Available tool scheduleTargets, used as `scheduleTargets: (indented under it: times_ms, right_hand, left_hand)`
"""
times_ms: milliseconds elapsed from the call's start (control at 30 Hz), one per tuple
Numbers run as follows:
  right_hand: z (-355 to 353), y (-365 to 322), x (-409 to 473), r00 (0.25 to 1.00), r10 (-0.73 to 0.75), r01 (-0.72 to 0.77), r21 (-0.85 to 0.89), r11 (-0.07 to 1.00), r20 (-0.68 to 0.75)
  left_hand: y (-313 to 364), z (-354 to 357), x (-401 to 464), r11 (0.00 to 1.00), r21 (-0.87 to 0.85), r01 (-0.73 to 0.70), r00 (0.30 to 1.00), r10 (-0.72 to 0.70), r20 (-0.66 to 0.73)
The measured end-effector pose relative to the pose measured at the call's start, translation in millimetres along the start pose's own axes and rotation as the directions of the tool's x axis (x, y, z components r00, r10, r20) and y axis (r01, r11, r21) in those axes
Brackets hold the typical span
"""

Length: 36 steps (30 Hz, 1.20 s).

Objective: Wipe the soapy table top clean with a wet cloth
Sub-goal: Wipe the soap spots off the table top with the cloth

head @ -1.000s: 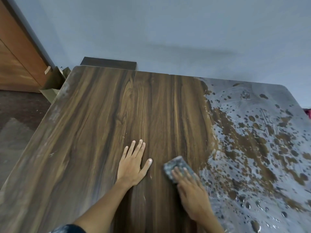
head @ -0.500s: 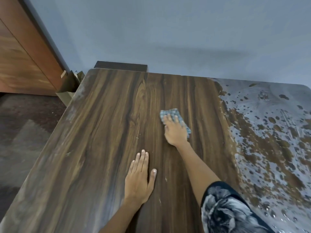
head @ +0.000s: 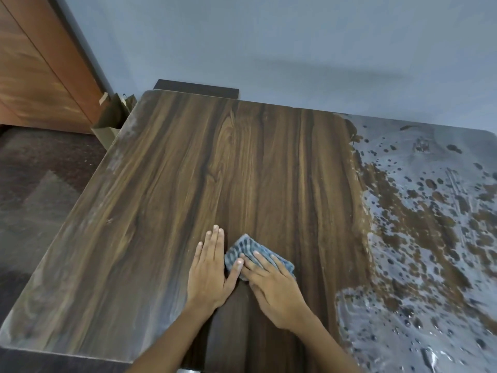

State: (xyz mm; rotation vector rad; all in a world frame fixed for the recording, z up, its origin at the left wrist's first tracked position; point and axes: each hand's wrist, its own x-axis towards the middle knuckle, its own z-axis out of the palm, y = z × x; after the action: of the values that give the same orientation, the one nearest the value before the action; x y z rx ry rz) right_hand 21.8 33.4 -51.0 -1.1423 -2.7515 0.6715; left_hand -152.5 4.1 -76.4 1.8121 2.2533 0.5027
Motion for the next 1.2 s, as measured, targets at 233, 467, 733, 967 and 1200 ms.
scheduleTargets:
  times_ms: [233,467,733,967,1200]
  right_hand:
    - [-44,85,-20,0.788,0.58,-0.575,0.088,0.813,-0.207]
    - [-33,49,34,0.891,0.433,-0.445,-0.065,0.893,-0.136]
    - [23,-31,-96,0.993,0.105,-0.099,-0.121,0.988,0.049]
    - [-17,66,-122,0.793,0.573,-0.595,-0.066,0.801,-0.205]
    - [-38,51,-15,0.796,0.584,-0.594,-0.016,0.805,-0.159]
  left_hand:
    - [-2,-1,3,1.0,0.002,-0.008,1.0,0.008,0.012]
    - [0,-3,1,0.978,-0.201,0.055,0.996,-0.067,-0.054]
    - [-1,1,5,0.984,0.08,0.157,0.988,-0.156,-0.014]
    - [9,4,4,0.924,0.063,0.376,0.926,-0.372,-0.065]
    - [23,9,-16,0.889,-0.001,0.457,0.885,-0.455,-0.097]
